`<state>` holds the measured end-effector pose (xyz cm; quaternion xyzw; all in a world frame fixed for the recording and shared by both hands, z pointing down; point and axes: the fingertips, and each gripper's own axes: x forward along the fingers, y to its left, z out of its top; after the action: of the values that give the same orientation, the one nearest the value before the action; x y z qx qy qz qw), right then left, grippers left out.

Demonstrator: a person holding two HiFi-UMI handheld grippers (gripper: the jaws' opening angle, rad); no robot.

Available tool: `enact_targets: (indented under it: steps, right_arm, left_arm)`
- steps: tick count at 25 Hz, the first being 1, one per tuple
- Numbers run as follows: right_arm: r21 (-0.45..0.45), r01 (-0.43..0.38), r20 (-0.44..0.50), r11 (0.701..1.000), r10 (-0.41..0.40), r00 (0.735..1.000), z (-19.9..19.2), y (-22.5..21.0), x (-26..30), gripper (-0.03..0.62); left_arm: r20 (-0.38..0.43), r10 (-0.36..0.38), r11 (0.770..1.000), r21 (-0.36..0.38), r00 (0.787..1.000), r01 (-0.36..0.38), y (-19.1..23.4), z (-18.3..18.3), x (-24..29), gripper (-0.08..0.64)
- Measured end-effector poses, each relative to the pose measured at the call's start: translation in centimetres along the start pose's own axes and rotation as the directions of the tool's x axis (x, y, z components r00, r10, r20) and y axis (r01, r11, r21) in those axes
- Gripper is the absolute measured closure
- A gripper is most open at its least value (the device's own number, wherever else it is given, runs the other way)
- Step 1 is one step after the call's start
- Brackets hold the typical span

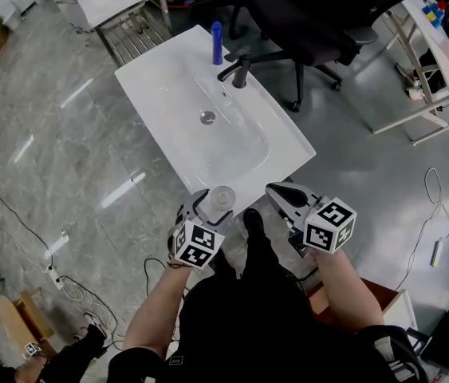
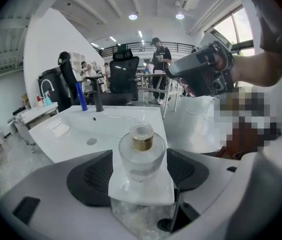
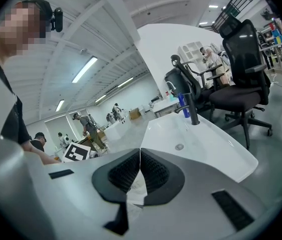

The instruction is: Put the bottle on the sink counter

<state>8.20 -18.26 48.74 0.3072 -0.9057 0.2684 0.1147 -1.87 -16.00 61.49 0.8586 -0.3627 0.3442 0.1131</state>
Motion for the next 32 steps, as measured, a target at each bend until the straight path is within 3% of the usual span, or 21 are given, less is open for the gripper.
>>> enact_targets:
  steps: [14,22,29,32]
  right_arm:
    - [-0.055,0.000,0.033,0.998,0.002,0.999,1.9,5.0,-1.0,0.577]
    - [-0.043,0.028,0.049,0.999,-0.026,0.998,1.1,7.7,-2.4,0.577]
    - [-0.062,0.030,0.072,0.998,-0.025,0.997,0.5,9.5,-4.0,0.577]
    - [-0.064,0.019,0.100,0.998,-0.012,0.995,1.2,9.2,-5.0,0.577]
  left_arm:
    - [0.076,0.027,0.997,-0.072,0.997,-0.021,1.5,-0.4,-7.1,0.224]
    - [0.168,0.053,0.994,-0.103,0.984,-0.036,2.1,1.1,-11.7,0.225]
    - [0.265,-0.004,0.964,-0.256,0.964,0.075,2.5,3.2,-15.4,0.225]
    - [0.262,0.045,0.973,-0.230,0.964,0.017,2.7,4.3,-16.9,0.229]
